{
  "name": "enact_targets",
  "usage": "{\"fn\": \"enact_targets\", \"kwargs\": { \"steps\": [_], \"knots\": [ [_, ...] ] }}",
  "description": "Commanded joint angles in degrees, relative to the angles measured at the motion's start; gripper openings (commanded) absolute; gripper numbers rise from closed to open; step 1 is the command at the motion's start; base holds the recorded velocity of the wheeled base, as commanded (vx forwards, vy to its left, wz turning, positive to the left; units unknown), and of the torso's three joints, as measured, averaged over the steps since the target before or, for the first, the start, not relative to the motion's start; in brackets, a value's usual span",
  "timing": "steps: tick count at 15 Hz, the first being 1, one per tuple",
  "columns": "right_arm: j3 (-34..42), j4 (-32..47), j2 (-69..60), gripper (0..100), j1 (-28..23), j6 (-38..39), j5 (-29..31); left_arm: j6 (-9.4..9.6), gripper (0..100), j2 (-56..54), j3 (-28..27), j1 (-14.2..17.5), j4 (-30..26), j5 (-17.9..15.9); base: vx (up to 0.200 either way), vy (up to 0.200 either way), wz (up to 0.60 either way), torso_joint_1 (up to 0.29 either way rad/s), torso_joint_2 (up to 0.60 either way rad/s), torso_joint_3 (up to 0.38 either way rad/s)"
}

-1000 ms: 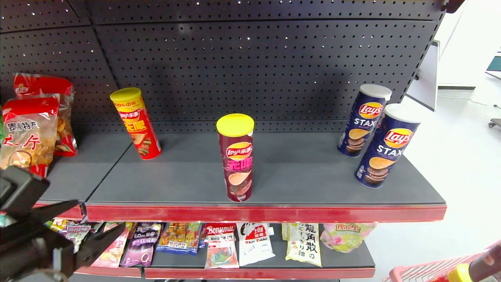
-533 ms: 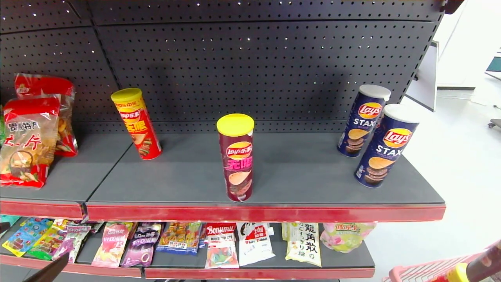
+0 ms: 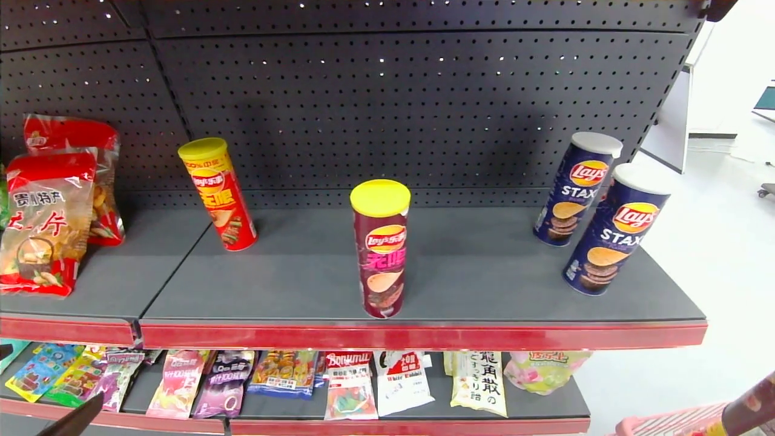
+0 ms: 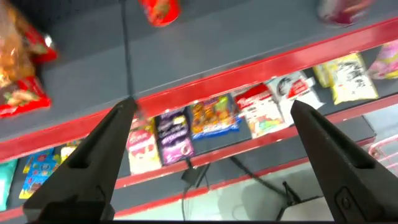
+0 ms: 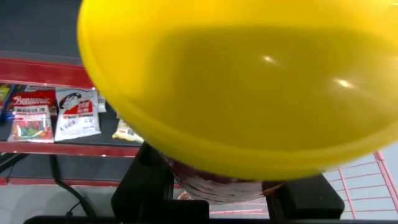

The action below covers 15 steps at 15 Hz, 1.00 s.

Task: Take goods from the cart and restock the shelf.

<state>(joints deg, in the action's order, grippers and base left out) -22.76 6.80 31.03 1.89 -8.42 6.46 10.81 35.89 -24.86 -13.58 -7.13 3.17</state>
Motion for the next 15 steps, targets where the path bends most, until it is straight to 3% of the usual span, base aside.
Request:
{"fn": "enact_targets", "kwargs": {
  "steps": [1, 5, 8, 15],
  "knots": [
    [0.0, 0.1, -0.1, 0, 0.0, 0.0, 0.0, 0.00, 100, 0.4, 0.0, 0.0, 0.0, 0.0, 0.000, 0.000, 0.00, 0.000, 0.00, 0.000],
    [0.2, 0.0, -0.1, 0, 0.0, -0.1, 0.0, 0.09, 100, 0.9, -0.1, 0.0, 0.0, 0.1, 0.000, 0.000, 0.00, 0.000, 0.00, 0.000],
    [0.2, 0.0, -0.1, 0, 0.1, -0.1, 0.0, 0.09, 100, 0.8, 0.0, 0.0, 0.0, 0.0, 0.200, 0.000, 0.00, -0.001, 0.01, 0.005],
    [0.2, 0.1, -0.9, 0, 0.0, -0.4, 0.0, 0.88, 100, -1.3, 0.7, 0.0, 0.0, 0.0, 0.000, 0.000, 0.00, 0.000, 0.00, 0.000]
  ]
}}
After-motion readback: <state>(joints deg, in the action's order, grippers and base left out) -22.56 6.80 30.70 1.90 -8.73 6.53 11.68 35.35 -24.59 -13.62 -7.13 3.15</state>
